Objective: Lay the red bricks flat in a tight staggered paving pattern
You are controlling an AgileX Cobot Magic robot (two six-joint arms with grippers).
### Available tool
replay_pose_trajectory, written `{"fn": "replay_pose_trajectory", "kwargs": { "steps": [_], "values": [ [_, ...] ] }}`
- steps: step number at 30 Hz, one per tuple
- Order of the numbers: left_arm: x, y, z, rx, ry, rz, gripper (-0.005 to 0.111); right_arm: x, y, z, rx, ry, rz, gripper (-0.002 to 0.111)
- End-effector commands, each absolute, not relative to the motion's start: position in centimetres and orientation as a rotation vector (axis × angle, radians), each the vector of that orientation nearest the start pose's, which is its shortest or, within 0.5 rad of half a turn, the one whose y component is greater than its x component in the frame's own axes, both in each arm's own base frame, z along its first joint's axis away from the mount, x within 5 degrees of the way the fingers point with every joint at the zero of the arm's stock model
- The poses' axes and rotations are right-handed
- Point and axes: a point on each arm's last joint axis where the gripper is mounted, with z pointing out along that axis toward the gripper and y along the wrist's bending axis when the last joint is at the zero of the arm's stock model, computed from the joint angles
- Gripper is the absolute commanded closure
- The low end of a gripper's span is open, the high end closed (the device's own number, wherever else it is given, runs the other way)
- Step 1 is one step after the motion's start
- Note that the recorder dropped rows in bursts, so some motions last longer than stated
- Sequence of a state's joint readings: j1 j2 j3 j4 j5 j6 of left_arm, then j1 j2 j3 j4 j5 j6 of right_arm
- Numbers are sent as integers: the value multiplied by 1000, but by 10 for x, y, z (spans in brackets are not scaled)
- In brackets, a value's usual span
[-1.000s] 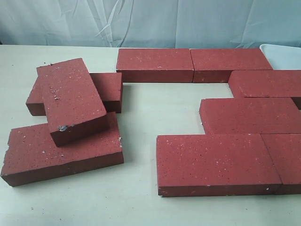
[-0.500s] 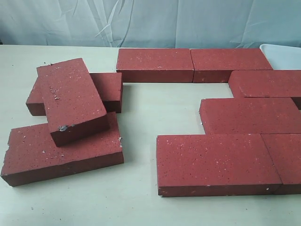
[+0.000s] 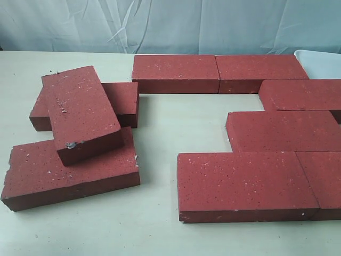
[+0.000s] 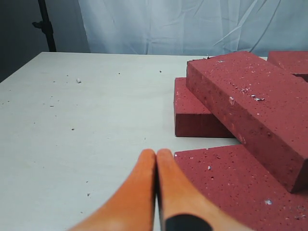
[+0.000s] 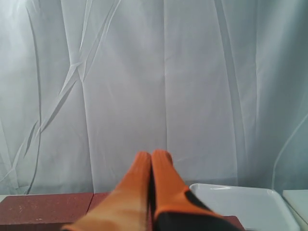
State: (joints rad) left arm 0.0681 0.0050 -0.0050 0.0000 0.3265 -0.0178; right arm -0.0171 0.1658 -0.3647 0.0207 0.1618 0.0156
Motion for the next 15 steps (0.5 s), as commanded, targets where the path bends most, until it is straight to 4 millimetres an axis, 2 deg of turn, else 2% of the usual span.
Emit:
{"fn": "replay_pose_trajectory", "kwargs": {
  "steps": [1,15],
  "values": [
    [54,4,185,-84,1795,31,107,58,-1,317,37,1476,9,109],
    [54,4,185,-84,1795,31,107,58,-1,317,37,1475,9,109]
  ]
}}
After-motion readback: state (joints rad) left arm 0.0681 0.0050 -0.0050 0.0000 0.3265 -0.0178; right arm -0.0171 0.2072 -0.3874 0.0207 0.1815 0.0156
